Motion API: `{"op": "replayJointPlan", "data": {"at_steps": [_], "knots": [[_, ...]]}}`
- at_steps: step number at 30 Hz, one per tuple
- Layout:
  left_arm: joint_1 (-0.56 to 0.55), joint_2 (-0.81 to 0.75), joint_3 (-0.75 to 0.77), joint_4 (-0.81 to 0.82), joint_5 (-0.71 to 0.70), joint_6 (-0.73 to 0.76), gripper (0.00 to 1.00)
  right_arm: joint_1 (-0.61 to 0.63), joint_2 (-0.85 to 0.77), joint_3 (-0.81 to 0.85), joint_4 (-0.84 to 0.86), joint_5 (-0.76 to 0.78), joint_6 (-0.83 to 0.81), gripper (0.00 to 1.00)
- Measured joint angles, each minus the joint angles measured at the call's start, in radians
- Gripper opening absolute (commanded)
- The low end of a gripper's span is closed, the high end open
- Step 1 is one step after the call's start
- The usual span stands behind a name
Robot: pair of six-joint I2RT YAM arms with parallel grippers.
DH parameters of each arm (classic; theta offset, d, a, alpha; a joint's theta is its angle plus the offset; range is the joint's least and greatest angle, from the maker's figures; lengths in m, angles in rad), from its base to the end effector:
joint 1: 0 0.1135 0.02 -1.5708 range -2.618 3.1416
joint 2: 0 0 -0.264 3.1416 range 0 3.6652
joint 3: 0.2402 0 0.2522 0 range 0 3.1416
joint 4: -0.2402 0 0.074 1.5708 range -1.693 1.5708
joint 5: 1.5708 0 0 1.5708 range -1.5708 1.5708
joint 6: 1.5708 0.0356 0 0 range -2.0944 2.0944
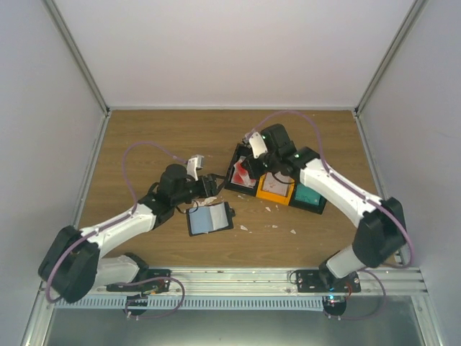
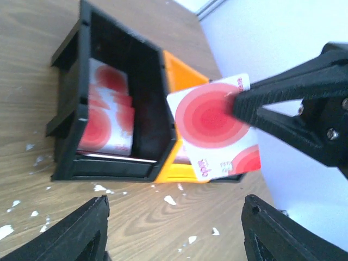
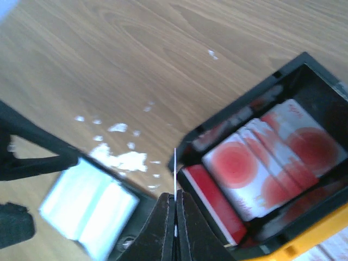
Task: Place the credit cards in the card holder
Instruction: Pick up the credit card from the storage box.
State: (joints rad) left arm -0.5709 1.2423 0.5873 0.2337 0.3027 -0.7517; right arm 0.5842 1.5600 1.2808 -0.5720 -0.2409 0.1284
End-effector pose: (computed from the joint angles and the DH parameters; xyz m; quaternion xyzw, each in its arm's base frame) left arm 0.2165 -0.1517 0.2176 0.0067 0.8337 -0.4299 0.3464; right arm 0.2795 0.1950 0.2860 -0.2511 0.8956 0.2273 0.2884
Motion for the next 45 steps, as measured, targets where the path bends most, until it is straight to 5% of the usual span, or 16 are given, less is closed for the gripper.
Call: {"op": "replayJointPlan", "data": {"at_steps": [11,18,25,28,37,41,45], "knots": [[0.019,-0.189,-0.106,0.075,0.215,-0.115,0.65,0.000,-0.340,-0.327,0.332,-0.365,0.377,0.01],[0.022,-0.275,-0.132,0.215,0.358,-0.235,0.27,0.001,-0.409,-0.468,0.562,-0.541,0.605,0.00],[0.023,-0.274,-0.156,0.320,0.407,-0.319,0.01,0.006,-0.418,-0.528,0.725,-0.636,0.727,0.05],[0.023,-0.271,-0.159,0.358,0.425,-0.339,0.00,0.004,-0.418,-0.541,0.757,-0.646,0.745,0.14],[0.023,-0.271,-0.160,0.388,0.431,-0.378,0.00,0.008,-0.451,-0.615,0.819,-0.687,0.744,0.14],[0.023,-0.266,-0.160,0.400,0.431,-0.383,0.00,0.009,-0.480,-0.640,0.841,-0.704,0.740,0.01],[0.023,-0.257,-0.159,0.406,0.433,-0.377,0.34,0.009,-0.487,-0.642,0.841,-0.702,0.736,0.00]]}}
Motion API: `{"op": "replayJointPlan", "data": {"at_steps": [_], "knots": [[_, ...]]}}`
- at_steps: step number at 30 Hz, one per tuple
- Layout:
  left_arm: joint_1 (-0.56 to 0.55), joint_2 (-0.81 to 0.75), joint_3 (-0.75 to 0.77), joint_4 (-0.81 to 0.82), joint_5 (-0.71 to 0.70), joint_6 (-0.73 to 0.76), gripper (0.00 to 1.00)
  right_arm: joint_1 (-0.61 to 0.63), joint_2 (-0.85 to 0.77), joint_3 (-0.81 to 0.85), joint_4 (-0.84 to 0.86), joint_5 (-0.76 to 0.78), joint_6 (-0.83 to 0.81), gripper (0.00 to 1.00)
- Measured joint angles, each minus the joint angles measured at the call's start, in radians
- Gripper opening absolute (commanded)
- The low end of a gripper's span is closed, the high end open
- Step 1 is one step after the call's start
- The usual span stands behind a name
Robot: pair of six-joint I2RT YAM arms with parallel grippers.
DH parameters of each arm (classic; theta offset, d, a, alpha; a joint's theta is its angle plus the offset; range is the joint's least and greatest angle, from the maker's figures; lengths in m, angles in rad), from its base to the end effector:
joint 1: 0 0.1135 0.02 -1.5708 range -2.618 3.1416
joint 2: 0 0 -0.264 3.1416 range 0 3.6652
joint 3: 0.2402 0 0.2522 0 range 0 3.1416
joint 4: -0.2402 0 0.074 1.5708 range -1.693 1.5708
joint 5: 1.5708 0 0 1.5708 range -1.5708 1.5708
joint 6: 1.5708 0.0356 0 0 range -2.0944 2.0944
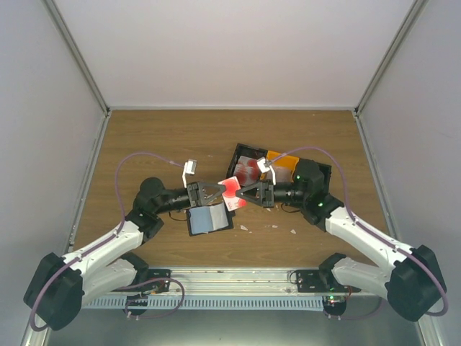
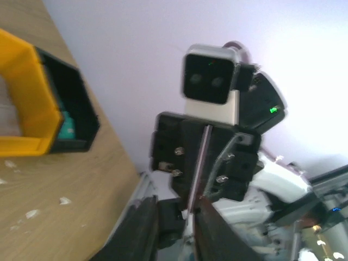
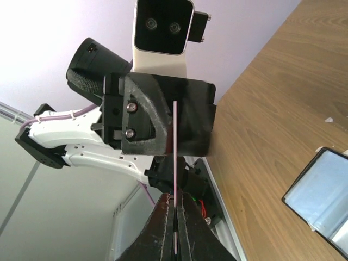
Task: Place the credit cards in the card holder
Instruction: Pick up the credit card from the storage box.
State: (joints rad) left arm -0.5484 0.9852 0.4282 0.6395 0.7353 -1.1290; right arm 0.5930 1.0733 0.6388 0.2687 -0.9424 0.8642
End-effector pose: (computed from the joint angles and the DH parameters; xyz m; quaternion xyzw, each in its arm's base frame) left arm 0.1700 -0.1318 0.2632 0.0724 0.6813 -0.6733 0.2778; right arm 0.1789 0.1553 0.2811 -0.1987 0.7135 0.6418 0.1989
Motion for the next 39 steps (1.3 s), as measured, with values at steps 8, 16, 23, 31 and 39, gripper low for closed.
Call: {"op": "replayJointPlan", "data": {"at_steps": [8,16,23,31,39], "knots": [[0.001,-0.050,0.066,-0.465,-0.237,0.156,0.65,0.032,0.041,0.003,-0.101,0.158,-0.045,0.01],[0.006,-0.126,0.052,-0.836,-0.488,0.249,0.56,0.198,0.285,0.062,-0.158,0.434,-0.039,0.01],[0.006,-0.126,-0.034,-0.932,-0.556,0.248,0.33,0.249,0.490,0.062,-0.077,0.500,0.002,0.00],[0.021,-0.051,-0.076,-0.924,-0.561,0.251,0.17,0.256,0.608,0.062,0.031,0.505,0.051,0.01],[0.030,0.031,-0.108,-0.889,-0.545,0.251,0.18,0.259,0.671,0.062,0.098,0.507,0.103,0.00]]}}
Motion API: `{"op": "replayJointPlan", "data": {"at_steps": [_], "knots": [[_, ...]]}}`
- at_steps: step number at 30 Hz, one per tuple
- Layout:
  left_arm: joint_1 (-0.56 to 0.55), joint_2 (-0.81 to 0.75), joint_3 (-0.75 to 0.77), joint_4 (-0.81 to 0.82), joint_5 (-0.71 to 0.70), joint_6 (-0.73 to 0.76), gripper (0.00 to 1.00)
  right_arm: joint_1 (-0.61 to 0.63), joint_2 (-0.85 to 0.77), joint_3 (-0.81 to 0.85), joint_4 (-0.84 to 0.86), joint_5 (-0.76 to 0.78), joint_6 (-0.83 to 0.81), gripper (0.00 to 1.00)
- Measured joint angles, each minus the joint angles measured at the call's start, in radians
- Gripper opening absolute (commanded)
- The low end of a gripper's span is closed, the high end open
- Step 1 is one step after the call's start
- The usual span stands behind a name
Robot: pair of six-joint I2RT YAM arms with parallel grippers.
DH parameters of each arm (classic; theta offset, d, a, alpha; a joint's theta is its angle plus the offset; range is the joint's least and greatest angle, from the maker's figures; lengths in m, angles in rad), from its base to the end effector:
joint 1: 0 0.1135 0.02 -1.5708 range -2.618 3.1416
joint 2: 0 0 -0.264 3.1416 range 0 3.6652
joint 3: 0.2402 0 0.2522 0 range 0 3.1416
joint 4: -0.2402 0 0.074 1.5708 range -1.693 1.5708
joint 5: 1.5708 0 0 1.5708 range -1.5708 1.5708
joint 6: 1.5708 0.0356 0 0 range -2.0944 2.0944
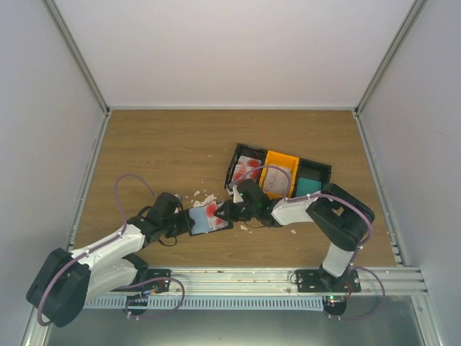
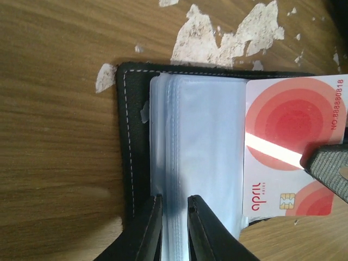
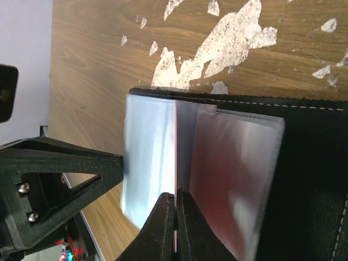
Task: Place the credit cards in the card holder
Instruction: Pick up the credit card from the storage box, then insert the credit card into the card holder.
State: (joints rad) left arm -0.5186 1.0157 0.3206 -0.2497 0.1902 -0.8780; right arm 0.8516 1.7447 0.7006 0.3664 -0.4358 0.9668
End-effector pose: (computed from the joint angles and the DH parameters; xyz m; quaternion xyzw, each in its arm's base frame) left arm 0.1454 -0.0907 0.1388 -0.1405 0.9371 -0.2663 0.1767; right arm 0.2018 0.2533 0.1253 -0.0425 0.8845 0.4525 0.1052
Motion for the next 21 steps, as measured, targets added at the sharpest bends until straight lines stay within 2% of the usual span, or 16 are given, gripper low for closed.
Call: {"op": "replayJointPlan", "data": {"at_steps": [21], "knots": [[0.010,0.028,-0.028,0.058,0.040,0.023,0.19,0.034,0.096,-0.014,0.174,-0.007,0.176,0.01]]}}
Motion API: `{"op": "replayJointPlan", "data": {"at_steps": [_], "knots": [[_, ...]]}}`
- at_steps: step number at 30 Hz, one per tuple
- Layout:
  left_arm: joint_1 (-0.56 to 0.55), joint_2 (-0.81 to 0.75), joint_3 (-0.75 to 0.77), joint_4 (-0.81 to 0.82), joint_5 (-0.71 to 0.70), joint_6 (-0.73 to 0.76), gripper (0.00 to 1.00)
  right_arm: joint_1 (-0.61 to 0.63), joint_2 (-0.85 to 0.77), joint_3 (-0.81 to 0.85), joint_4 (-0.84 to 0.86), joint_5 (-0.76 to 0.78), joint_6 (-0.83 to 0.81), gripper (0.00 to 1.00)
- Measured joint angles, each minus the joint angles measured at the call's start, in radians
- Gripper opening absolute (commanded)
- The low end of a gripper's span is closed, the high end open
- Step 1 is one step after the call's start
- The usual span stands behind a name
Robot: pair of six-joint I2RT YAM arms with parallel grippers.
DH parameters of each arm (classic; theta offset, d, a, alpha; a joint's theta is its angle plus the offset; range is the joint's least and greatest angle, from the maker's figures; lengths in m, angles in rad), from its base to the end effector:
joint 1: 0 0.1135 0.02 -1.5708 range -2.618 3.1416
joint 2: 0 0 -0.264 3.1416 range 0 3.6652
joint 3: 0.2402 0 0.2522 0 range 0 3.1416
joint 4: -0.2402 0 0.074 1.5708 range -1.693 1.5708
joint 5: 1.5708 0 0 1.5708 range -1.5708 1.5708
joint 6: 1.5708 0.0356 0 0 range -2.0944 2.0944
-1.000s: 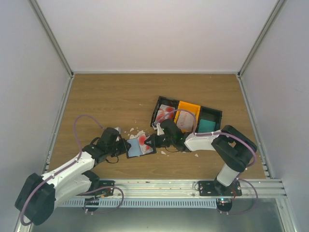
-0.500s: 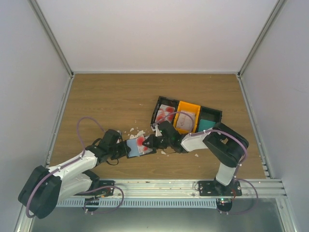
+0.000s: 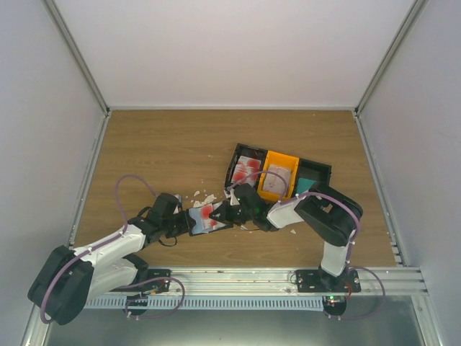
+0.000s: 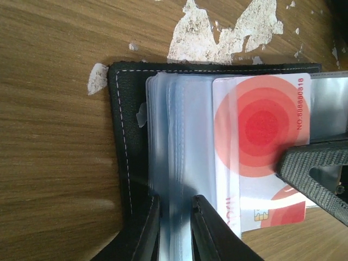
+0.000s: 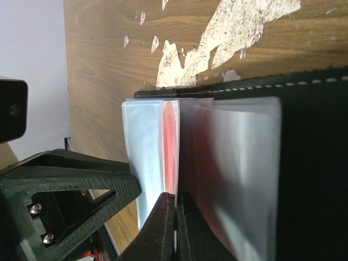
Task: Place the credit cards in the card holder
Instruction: Insert the credit card into the card holder.
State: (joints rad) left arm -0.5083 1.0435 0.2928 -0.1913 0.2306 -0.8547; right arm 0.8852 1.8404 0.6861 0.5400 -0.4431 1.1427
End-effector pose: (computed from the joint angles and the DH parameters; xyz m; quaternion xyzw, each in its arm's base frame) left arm 0.1455 -0.0904 0.1305 -0.1277 0.9367 -0.2785 0.1697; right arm 0.1978 0.2659 0.1070 0.0109 0.8719 0.4843 0.0717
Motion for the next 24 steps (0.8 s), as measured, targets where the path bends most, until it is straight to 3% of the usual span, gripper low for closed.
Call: {"op": "replayJointPlan", "data": {"at_steps": [24], "knots": [[0.004,0.001,-0.010,0.010,-0.008,0.009,0.09,0.013,0.050,-0.020,0.090,-0.006,0.050,0.00]]}}
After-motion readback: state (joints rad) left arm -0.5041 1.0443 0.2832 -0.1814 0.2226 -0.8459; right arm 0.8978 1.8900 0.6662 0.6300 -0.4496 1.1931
